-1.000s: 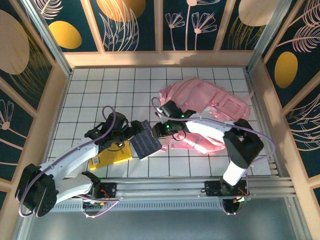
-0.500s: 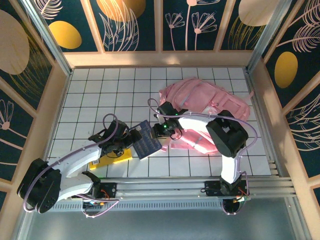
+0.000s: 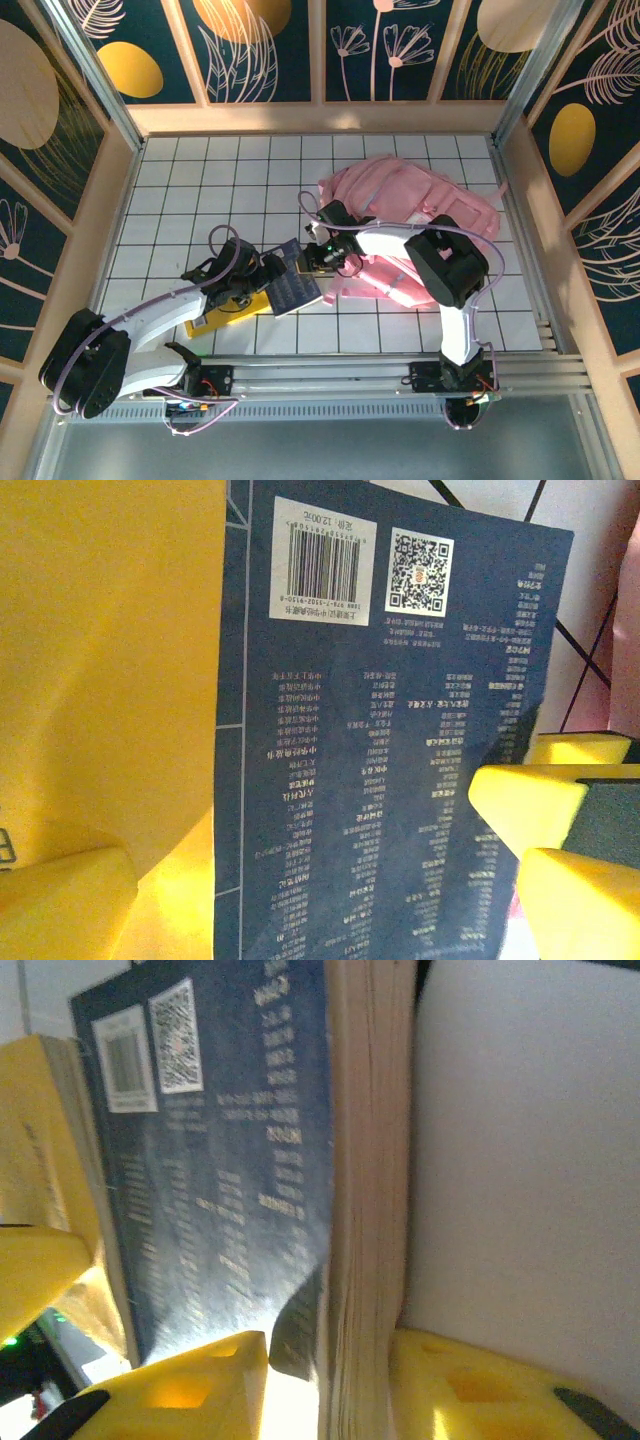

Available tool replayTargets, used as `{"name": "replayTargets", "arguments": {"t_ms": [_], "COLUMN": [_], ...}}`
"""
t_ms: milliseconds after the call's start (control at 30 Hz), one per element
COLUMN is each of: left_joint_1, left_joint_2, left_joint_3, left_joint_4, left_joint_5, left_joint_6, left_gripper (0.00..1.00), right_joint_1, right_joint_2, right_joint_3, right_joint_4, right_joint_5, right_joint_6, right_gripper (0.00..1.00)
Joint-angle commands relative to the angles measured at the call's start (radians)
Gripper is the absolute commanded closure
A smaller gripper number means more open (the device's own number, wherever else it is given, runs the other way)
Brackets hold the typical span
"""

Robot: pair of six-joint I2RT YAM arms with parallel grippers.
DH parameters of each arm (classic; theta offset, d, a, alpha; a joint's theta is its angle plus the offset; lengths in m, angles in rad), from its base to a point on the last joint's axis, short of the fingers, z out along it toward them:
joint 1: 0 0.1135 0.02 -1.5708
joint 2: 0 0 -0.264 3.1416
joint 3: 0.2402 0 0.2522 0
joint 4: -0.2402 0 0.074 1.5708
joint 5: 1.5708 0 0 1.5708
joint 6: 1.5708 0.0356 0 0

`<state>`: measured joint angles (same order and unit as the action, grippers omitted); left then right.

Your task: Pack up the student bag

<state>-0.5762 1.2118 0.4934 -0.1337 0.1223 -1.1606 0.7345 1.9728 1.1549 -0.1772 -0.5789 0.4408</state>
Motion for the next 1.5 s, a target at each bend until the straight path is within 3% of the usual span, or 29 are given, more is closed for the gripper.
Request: {"name": "replayTargets", "arguments": {"t_ms": [0,267,433,567,667,867,1267,1467], "left_joint_1": [0.0,-0.001,-0.001,-0.001,-0.001,-0.001,-0.001,-0.001], "left_joint_2": [0.04,0.023,0.011,-0.003,-0.011,-0.015,-0.028,-0.019], "left_joint_3": [-0.049,-0.052,-0.043,-0.036,-0.038,-0.043,-0.046,-0.044], "left_joint_4": [0.005,0.0,-0.01,-0.018,-0.018,-0.011,-0.02,-0.015], "left_joint_5": [0.018,0.014,0.01,0.006,0.007,0.011,0.002,0.005], "left_joint_6": [-0.001,0.003,0.008,0.012,0.011,0.008,0.008,0.008], "left_gripper": [0.01,0.01,0.01,0.01,0.01,0.01,0.01,0.01], "right_joint_1": [0.034,0.005,0.011,0.017,0.02,0.035,-0.031,-0.024], "right_joint_2": [0.054,-0.01,-0.035,-0.034,-0.051,-0.037,-0.091,-0.082], "right_joint_3": [-0.037,-0.069,-0.11,-0.132,-0.188,-0.217,-0.212,-0.217], "right_joint_4": [0.125,0.175,0.28,0.335,0.479,0.605,0.404,0.426], "right_joint_5": [-0.171,-0.197,-0.296,-0.338,-0.404,-0.412,-0.268,-0.271], "right_joint_6": [0.074,0.132,0.184,0.211,0.292,0.377,0.282,0.295], "right_gripper": [0.65,0.76,0.79,0.71,0.66,0.59,0.6,0.76]}}
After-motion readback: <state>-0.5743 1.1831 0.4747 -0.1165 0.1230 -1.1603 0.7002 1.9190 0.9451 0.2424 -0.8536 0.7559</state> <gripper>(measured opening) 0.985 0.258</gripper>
